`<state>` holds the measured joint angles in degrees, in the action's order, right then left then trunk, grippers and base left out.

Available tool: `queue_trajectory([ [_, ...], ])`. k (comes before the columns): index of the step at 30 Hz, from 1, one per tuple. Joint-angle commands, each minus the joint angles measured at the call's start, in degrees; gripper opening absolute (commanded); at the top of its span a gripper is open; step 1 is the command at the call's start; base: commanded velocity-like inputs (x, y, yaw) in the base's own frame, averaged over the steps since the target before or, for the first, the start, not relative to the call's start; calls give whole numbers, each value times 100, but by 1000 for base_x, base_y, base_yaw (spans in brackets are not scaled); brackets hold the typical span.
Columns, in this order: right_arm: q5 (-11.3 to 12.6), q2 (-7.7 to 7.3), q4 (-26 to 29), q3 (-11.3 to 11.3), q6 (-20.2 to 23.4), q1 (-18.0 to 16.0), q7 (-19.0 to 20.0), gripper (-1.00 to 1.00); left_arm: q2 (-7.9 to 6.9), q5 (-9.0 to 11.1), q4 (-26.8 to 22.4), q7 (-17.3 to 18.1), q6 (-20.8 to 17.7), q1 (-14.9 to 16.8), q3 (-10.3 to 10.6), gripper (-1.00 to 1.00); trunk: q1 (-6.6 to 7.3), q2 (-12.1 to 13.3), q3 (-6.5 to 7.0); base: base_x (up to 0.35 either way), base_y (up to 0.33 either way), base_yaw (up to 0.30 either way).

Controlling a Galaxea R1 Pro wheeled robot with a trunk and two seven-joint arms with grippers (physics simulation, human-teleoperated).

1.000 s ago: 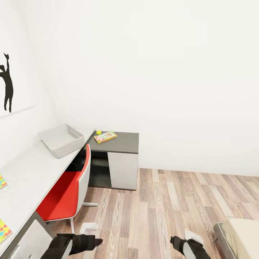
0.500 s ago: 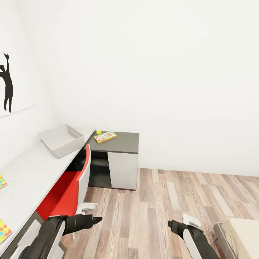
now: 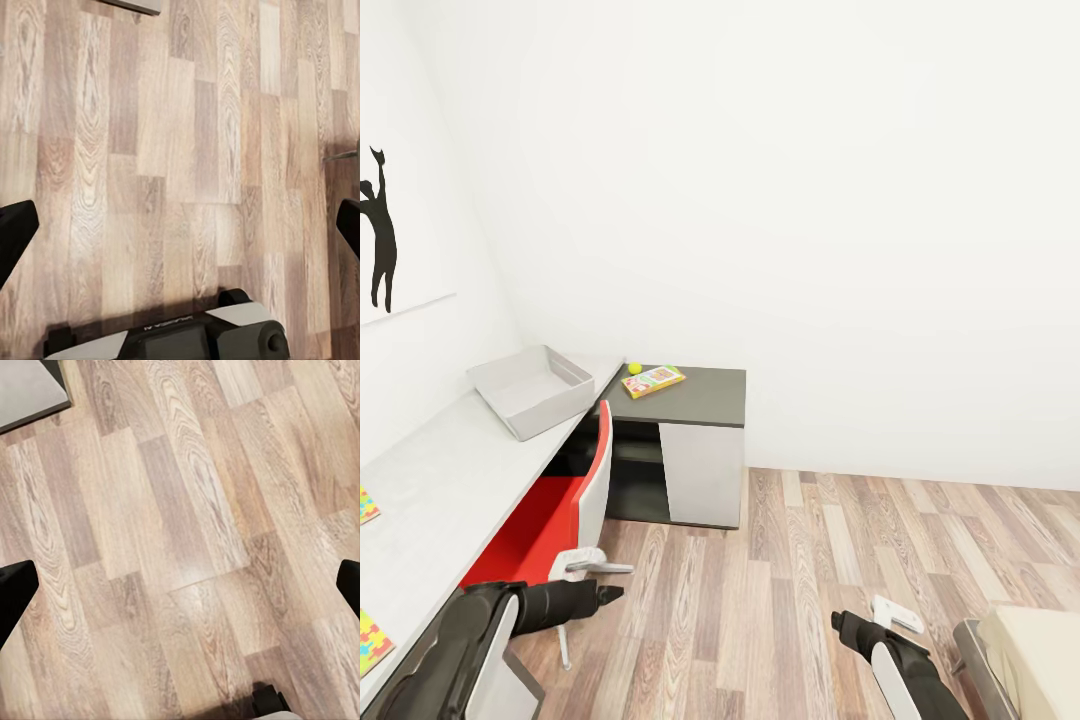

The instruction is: Put all the toys in the child's room - the three board games (two on the bed and one on the table), the two jigsaw puzzles on the table, and the tennis ball on the table - inside the toy box on the table in the child's room.

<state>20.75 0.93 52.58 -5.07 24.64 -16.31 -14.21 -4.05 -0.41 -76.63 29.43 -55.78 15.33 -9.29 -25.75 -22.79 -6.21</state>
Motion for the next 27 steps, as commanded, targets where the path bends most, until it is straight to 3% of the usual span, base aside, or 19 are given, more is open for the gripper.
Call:
queue_trajectory([
  [1,60,4,9,-9,17,-4,-37,100,5,-3,-13,-79,-39,5,-15,100,-4,-13,-13,0,0,0],
  [7,60,3,-43,-17,14,-4,-46,100,58,5,-25,-812,-46,5,23,100,-4,-13,-13,0,0,0],
  [10,57,-3,-55,-24,14,-4,-52,100,233,4,-27,-1432,-47,5,32,100,-4,-13,-13,0,0,0],
  [15,55,13,197,-38,116,-4,-57,100,416,36,-53,-2181,-90,5,21,100,-4,-13,-13,0,0,0],
  [17,55,35,341,-41,229,-7,-59,100,434,44,-61,-2271,-116,8,22,100,-4,-13,-13,0,0,0],
  [20,53,78,794,-48,840,-19,-131,100,459,44,-124,-2393,-235,12,22,100,-4,-13,-13,0,0,0],
  [24,51,74,1306,-54,1569,-51,-600,100,467,21,-415,-2452,-335,14,25,100,-4,-13,-13,0,0,0],
  [27,58,39,1432,-55,1747,-120,-871,100,467,18,-574,-2462,-352,14,12,100,-4,-13,-13,0,0,0],
])
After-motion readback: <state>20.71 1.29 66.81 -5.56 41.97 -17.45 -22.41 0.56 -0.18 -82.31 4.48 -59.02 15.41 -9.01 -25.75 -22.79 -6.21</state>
